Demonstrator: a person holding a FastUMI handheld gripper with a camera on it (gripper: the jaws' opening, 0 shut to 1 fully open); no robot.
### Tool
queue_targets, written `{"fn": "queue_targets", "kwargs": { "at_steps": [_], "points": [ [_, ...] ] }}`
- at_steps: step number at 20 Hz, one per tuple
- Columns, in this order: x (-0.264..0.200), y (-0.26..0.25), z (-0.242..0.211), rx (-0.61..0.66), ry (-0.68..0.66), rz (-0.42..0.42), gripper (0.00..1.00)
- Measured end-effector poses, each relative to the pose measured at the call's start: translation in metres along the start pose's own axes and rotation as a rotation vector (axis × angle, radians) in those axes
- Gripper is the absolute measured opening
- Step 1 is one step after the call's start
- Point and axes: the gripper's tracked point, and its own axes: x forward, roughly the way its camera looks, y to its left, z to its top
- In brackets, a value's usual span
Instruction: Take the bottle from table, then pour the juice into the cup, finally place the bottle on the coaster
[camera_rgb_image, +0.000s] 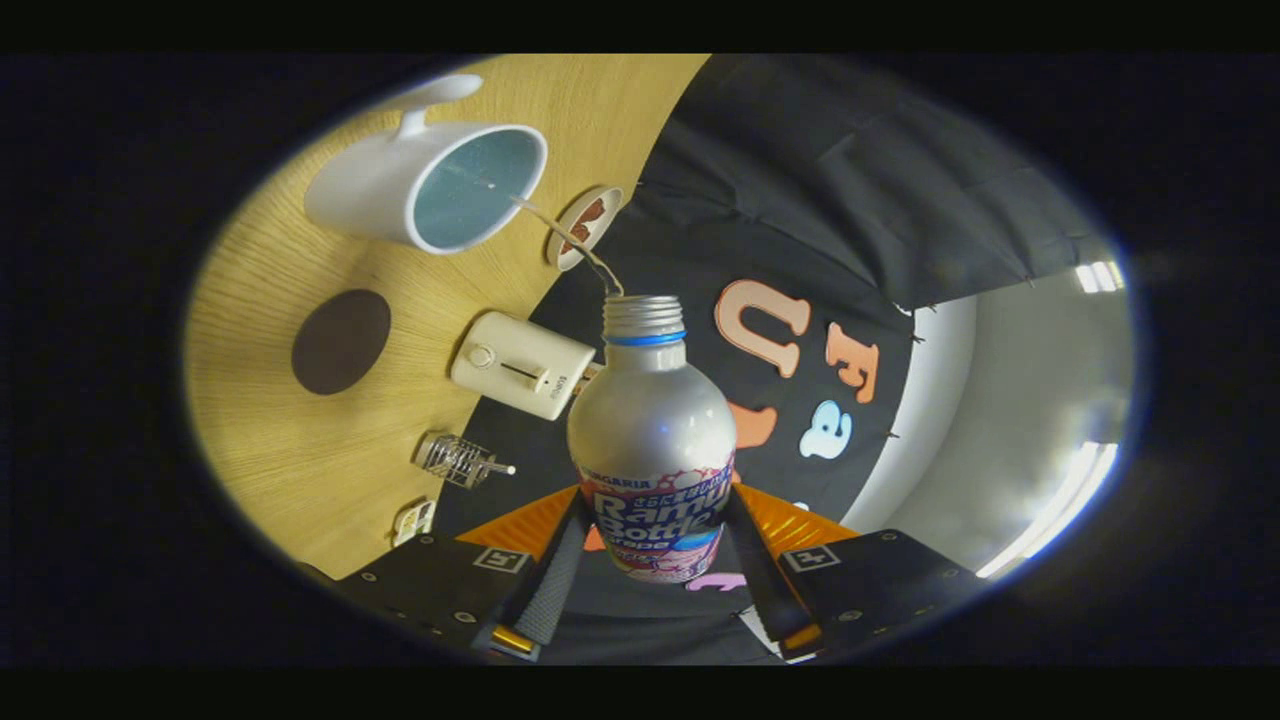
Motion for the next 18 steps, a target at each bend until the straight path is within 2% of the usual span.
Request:
{"fn": "queue_targets", "kwargs": {
  "at_steps": [11,18],
  "points": [
    [0.008,-0.019,0.004,-0.058,-0.022,-0.032,0.77],
    [0.008,-0.006,0.011,-0.090,-0.045,-0.005,0.77]
  ]
}}
